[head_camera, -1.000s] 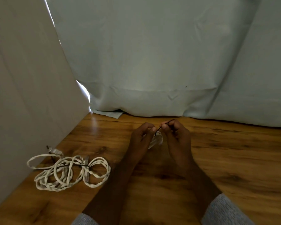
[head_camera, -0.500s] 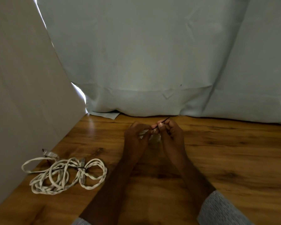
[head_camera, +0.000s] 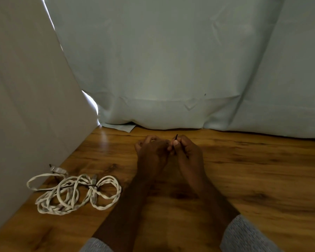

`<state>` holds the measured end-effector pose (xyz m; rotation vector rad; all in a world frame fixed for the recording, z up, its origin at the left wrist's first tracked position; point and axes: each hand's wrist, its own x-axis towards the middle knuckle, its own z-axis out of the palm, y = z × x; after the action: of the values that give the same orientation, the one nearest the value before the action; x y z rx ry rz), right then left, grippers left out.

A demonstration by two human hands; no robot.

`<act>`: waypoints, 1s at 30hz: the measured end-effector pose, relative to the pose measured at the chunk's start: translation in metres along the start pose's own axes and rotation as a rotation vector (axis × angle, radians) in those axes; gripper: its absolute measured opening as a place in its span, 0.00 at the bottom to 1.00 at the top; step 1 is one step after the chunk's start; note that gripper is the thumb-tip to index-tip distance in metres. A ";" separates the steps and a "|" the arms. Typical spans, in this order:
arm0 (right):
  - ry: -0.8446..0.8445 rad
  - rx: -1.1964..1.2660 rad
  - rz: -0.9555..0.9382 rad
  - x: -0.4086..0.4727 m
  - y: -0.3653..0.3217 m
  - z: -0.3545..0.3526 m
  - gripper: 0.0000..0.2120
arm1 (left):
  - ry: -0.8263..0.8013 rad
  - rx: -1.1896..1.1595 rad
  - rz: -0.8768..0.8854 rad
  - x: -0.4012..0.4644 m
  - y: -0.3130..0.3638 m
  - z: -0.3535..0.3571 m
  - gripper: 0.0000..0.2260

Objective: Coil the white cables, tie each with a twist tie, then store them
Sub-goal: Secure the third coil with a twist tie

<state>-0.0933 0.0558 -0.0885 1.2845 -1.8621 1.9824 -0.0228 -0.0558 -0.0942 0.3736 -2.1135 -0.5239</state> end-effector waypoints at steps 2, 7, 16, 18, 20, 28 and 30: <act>-0.023 -0.016 -0.010 -0.001 0.001 -0.001 0.10 | -0.011 0.040 0.004 -0.001 0.002 0.000 0.05; -0.077 -0.073 -0.014 -0.002 0.007 0.001 0.10 | -0.093 0.114 -0.038 -0.003 0.006 -0.003 0.12; -0.070 -0.096 -0.015 -0.005 0.006 0.000 0.10 | -0.190 0.155 -0.118 -0.003 -0.003 0.003 0.08; -0.068 -0.013 0.015 -0.005 0.001 -0.001 0.08 | -0.189 0.140 -0.139 -0.003 -0.014 0.006 0.07; -0.072 0.084 0.052 -0.005 -0.003 -0.002 0.07 | -0.164 0.129 -0.178 -0.003 -0.021 0.006 0.08; 0.036 0.019 0.118 0.000 0.012 -0.011 0.15 | 0.169 -0.386 -0.348 0.004 -0.014 -0.011 0.01; 0.038 -0.117 0.132 0.002 0.019 -0.008 0.18 | 0.218 -0.587 -0.499 0.006 -0.007 -0.018 0.02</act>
<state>-0.1103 0.0579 -0.1004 1.1120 -2.0607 1.9107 -0.0108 -0.0691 -0.0843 0.5826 -1.5549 -1.2895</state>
